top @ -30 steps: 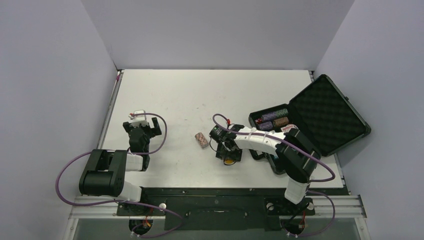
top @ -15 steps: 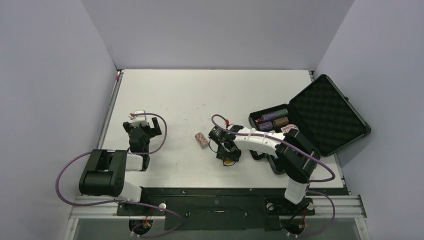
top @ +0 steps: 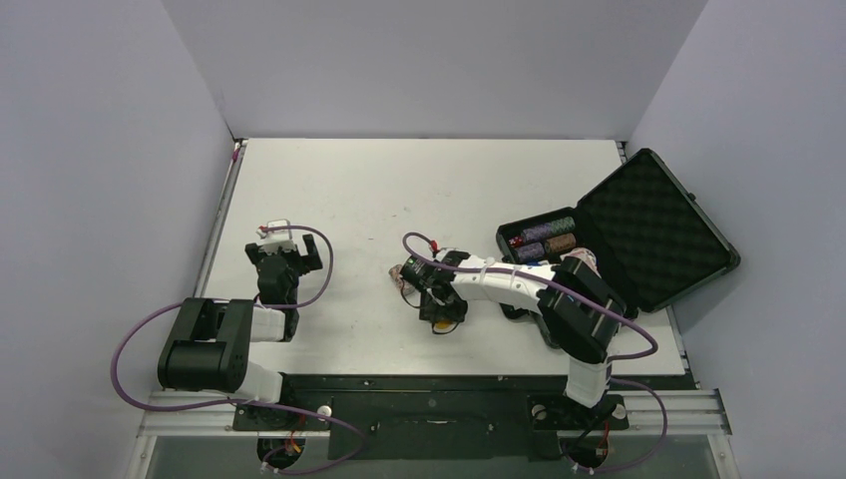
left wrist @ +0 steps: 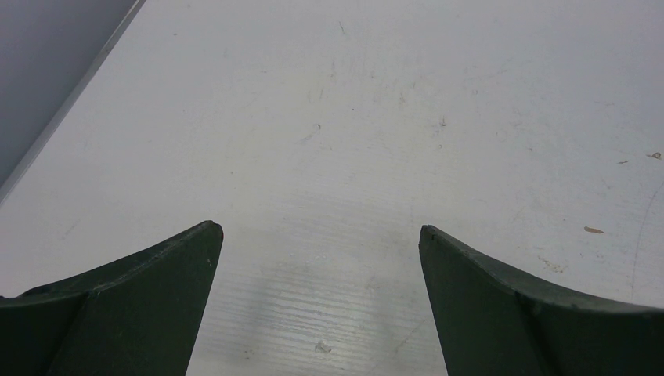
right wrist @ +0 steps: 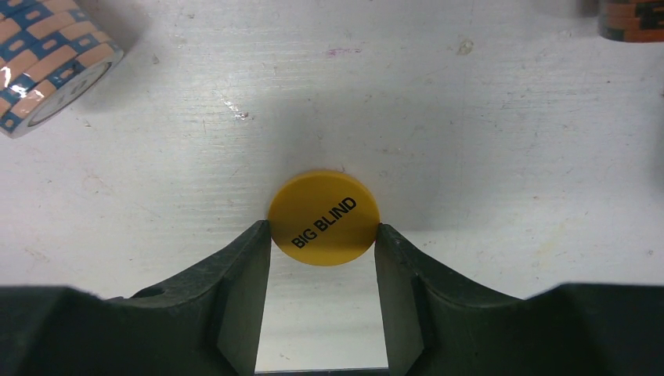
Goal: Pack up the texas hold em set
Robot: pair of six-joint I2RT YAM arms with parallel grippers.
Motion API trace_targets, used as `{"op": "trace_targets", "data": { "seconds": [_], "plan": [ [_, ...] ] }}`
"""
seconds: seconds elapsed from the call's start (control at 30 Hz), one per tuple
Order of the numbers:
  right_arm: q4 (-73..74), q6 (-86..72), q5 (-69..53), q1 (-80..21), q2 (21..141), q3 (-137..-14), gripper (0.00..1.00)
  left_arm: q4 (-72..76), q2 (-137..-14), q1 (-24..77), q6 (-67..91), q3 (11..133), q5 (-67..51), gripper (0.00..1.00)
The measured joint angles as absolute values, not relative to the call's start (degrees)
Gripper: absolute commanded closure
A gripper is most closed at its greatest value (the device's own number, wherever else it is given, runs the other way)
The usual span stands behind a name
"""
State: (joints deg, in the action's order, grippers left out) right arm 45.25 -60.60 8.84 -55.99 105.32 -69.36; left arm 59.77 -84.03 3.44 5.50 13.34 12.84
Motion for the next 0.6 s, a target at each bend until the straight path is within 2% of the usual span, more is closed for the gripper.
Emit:
{"op": "trace_targets", "data": {
  "seconds": [0.6],
  "plan": [
    [47.86, -60.01, 9.91, -55.99, 105.30, -73.21, 0.76, 59.77, -84.03, 3.44, 5.50, 13.34, 12.86, 0.04]
  ]
}}
